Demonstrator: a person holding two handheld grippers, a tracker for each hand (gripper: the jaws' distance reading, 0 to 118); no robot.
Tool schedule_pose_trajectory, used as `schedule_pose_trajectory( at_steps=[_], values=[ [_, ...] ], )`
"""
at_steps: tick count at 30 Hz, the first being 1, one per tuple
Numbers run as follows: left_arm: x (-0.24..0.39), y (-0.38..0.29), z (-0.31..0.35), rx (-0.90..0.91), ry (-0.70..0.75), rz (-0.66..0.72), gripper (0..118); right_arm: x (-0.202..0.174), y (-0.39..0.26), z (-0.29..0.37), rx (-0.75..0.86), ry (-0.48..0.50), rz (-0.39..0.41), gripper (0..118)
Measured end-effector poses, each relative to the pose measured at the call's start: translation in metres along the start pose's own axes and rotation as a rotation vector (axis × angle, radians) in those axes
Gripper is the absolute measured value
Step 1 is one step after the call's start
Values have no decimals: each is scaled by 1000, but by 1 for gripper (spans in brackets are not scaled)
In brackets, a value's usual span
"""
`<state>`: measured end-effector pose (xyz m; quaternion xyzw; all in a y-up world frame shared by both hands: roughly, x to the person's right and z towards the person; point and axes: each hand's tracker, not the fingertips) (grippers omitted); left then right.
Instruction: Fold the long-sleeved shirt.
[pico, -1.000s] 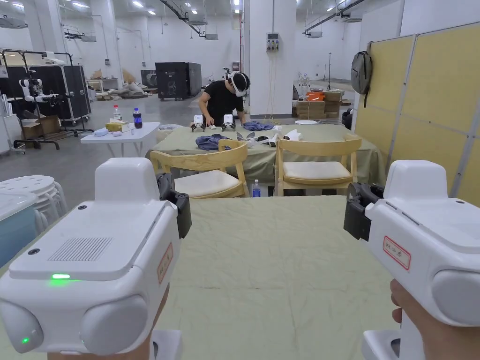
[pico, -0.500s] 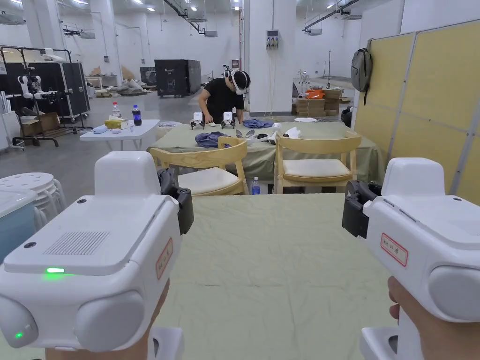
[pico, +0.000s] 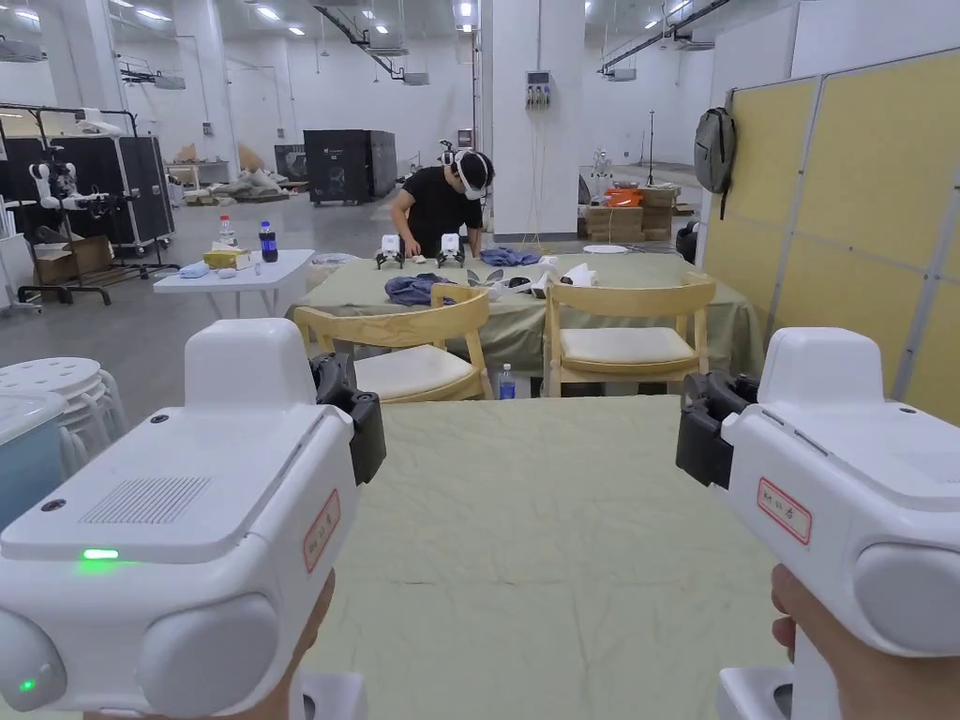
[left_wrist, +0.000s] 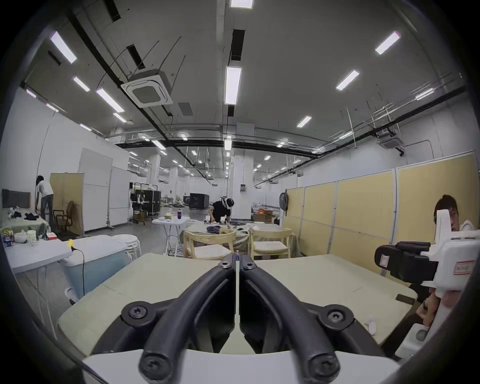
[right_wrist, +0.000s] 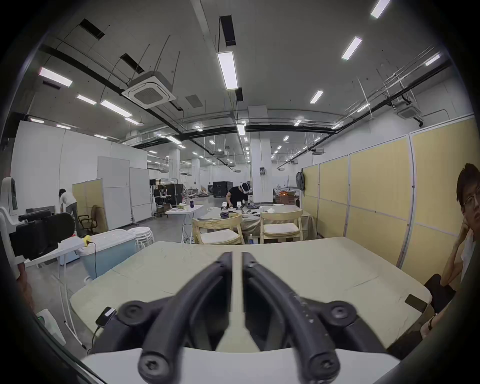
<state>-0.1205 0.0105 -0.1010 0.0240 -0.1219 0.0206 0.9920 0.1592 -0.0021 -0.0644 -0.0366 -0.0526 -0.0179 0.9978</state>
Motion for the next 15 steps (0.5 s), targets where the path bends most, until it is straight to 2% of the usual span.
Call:
schedule_pose_trajectory(
  at_steps=[1,2,3,4,5,8,10,15],
  values=[
    [0,0,0,12,-2,-14,54,0,0,0,1,4,-2,74],
    [1,0,1,33,-10,-35,99,1,-1,0,6,8,-4,109],
    [1,0,0,43,-7,-41,116,1,-1,-2,4,2,2,118],
    [0,0,-2,42,-7,-36,115,0,-2,-4,-8,-32,3,118],
    [-2,1,0,74,-76,16,114,9,-2,0,37,-44,4,118],
    [-4,5,2,50,-57,8,118,27,-3,3,24,-1,14,118],
    [-2,3,4,38,-34,-1,118,0,-1,-2,20,6,15,118],
    [-2,-5,1,13,9,-47,118,-3,-2,-1,20,9,17,118]
  ],
)
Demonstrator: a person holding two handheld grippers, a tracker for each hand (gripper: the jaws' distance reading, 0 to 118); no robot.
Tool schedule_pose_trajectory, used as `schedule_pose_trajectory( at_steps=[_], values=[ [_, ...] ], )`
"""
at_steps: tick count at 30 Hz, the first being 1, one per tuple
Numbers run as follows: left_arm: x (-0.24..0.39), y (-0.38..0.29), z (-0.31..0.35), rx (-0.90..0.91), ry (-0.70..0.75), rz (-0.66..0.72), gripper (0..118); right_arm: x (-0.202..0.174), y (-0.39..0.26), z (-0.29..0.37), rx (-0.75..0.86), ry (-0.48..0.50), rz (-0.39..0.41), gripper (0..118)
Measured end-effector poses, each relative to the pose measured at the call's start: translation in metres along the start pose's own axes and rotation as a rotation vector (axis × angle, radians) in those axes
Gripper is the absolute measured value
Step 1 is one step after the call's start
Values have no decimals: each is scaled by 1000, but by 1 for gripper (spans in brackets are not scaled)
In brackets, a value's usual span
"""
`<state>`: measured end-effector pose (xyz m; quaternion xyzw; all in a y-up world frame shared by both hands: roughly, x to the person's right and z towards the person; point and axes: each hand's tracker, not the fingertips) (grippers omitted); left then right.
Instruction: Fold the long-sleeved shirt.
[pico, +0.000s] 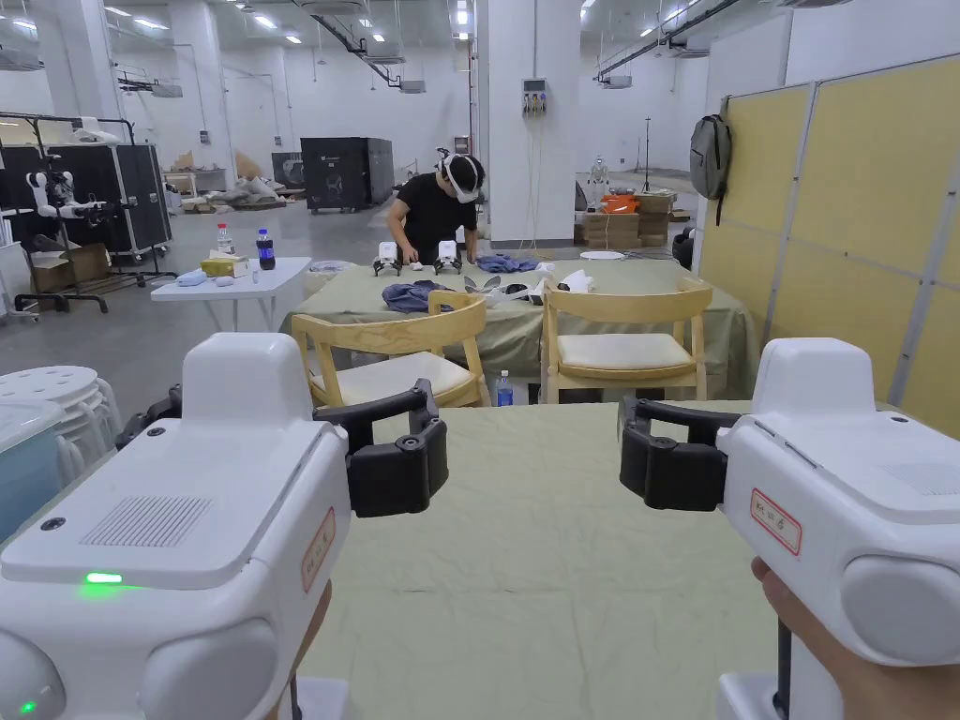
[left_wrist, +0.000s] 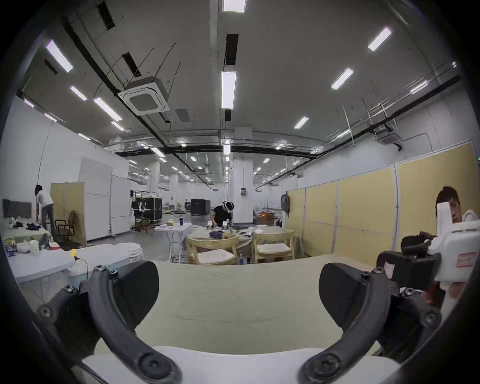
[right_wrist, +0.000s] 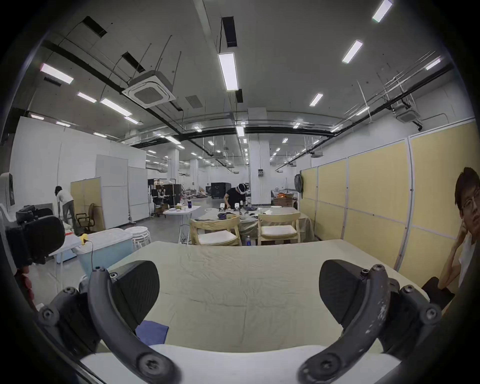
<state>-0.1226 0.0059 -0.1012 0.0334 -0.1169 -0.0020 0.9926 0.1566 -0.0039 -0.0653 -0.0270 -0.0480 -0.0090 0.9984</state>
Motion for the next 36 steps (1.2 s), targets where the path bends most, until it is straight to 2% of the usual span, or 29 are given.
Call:
schedule_pose_trajectory(
  at_steps=[19,25,31,36],
  values=[
    [-1,7,9,11,-25,24,118,-10,4,4,4,46,26,118],
    [-3,9,12,22,-11,9,118,-4,4,3,-12,59,-44,118],
    [-5,12,15,19,-31,31,118,-6,2,6,-13,43,-19,118],
    [-2,13,16,26,-32,14,118,-5,4,11,-20,123,-57,118]
  ],
)
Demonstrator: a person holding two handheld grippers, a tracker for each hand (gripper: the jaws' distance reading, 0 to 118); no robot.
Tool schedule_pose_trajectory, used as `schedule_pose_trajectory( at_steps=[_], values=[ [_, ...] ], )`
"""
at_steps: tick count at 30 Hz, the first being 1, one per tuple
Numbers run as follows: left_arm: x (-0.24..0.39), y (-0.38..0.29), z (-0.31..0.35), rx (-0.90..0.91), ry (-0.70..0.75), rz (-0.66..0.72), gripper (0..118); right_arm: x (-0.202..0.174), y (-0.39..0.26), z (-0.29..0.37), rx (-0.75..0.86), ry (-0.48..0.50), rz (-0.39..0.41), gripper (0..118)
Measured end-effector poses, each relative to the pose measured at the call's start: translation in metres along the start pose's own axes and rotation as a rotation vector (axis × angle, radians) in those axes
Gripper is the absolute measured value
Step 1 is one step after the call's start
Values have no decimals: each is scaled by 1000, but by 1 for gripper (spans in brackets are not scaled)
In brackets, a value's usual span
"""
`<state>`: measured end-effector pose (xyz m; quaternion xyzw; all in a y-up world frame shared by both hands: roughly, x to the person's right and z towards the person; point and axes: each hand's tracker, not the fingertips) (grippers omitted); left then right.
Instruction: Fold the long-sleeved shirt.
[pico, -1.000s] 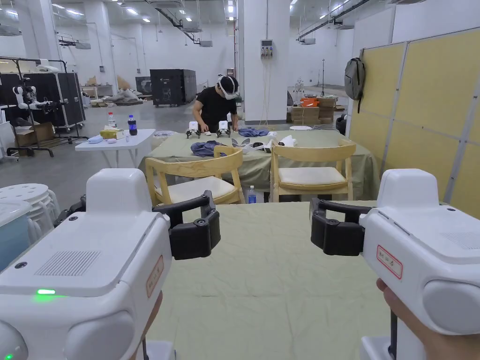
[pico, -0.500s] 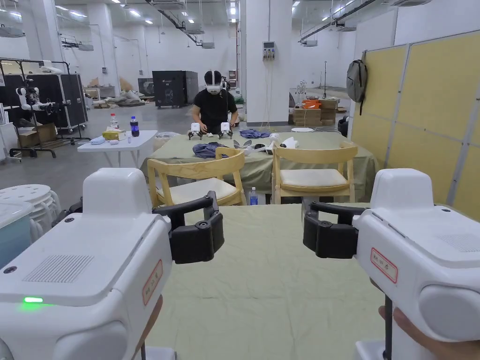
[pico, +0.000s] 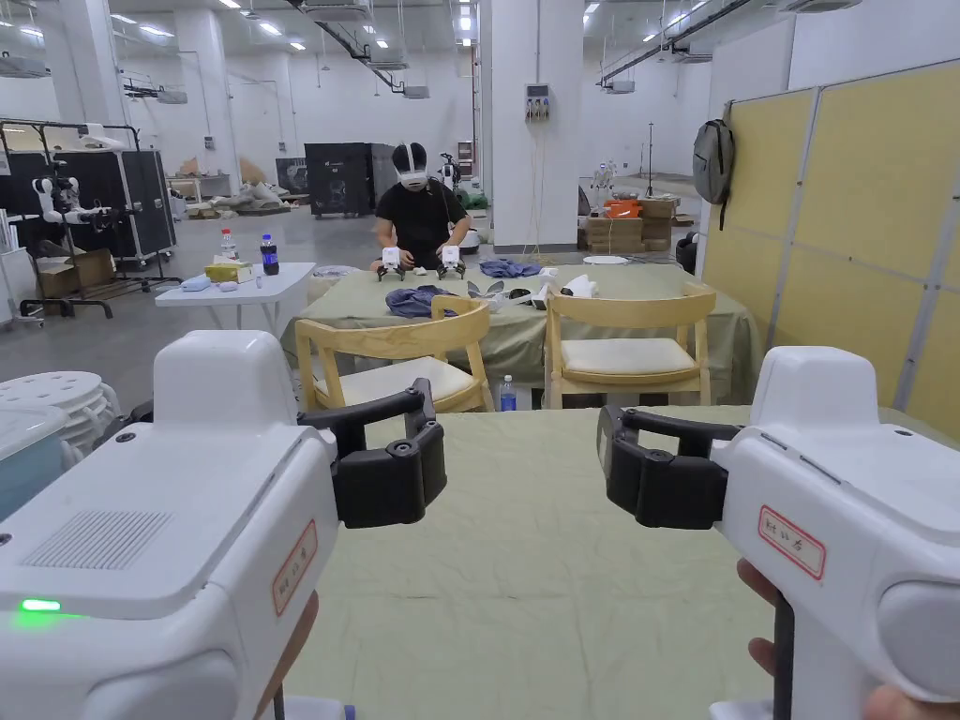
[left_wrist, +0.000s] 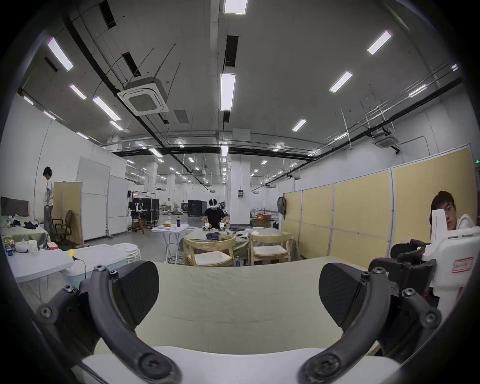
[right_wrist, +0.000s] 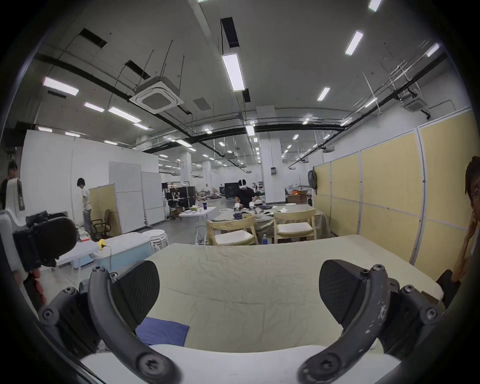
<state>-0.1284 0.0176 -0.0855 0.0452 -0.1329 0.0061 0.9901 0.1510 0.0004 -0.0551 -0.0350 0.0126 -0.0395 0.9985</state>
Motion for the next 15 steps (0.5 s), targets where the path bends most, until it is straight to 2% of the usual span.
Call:
schedule_pose_trajectory(
  at_steps=[4,9,11,15],
  values=[
    [0,-1,0,-4,-6,1,118,3,1,1,4,42,-54,118],
    [-1,-1,0,-7,-4,-5,118,3,5,2,10,23,-34,118],
    [-1,0,0,-7,-5,-6,118,7,5,2,9,57,-85,118],
    [-2,1,-1,-5,-5,-5,118,10,6,3,9,67,-105,118]
  ],
)
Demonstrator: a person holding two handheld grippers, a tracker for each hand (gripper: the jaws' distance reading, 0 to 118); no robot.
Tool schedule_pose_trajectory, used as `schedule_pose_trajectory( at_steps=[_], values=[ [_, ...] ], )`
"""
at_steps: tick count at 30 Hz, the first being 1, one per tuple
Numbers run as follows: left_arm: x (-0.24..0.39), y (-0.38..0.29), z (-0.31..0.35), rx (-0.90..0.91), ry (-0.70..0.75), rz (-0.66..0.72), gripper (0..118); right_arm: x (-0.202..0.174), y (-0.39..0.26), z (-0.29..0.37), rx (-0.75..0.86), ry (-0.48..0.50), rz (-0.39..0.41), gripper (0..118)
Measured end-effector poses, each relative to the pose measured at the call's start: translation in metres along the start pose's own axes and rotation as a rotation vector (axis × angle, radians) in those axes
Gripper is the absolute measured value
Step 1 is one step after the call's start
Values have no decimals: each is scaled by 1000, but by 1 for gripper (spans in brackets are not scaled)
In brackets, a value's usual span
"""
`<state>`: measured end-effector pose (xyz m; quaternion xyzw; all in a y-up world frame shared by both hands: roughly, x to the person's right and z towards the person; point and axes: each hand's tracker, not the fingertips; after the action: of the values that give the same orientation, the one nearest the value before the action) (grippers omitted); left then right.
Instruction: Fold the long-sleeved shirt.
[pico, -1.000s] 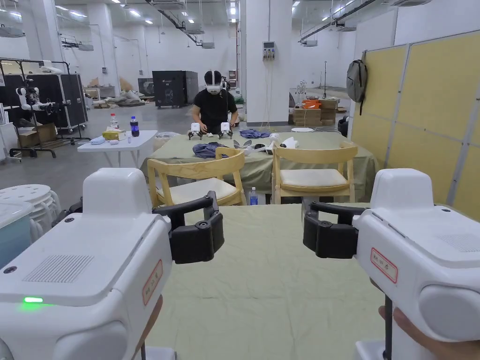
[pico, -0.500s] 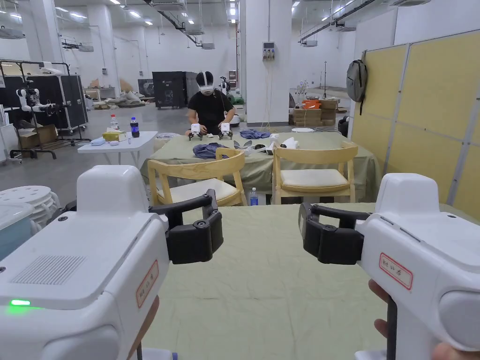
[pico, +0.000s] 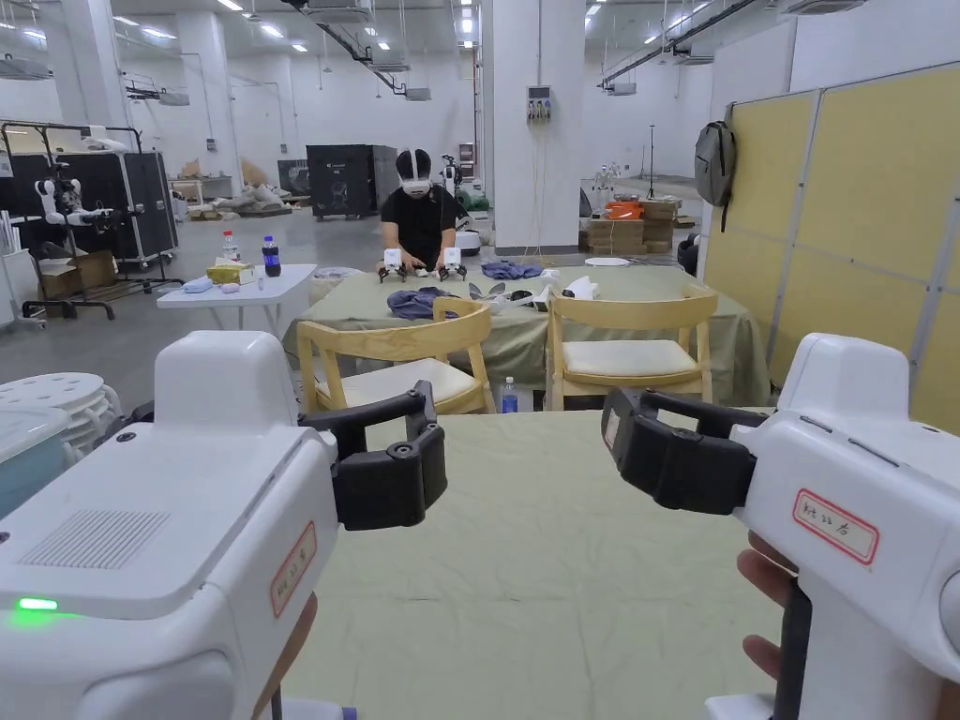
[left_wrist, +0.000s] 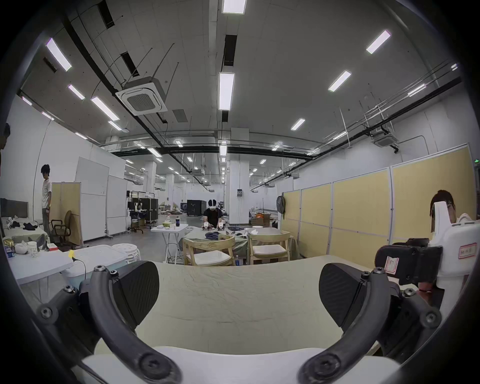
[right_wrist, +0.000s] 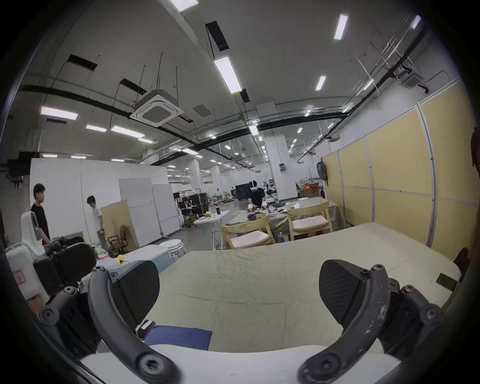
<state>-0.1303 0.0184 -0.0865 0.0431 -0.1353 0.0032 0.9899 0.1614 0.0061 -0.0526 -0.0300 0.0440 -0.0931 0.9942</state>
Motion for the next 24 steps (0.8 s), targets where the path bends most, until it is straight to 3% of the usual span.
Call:
schedule_pose_trajectory(
  at_steps=[4,11,18,24],
  values=[
    [0,0,0,-3,-2,-4,118,0,2,1,-6,6,-4,118],
    [0,0,-1,-4,-2,-4,118,-16,-7,-2,5,-99,157,118],
    [1,0,-1,-7,-4,-9,118,-14,-8,-7,-17,-111,105,118],
    [0,-3,-2,-14,2,-5,118,-16,-11,-8,24,-160,165,118]
  ],
)
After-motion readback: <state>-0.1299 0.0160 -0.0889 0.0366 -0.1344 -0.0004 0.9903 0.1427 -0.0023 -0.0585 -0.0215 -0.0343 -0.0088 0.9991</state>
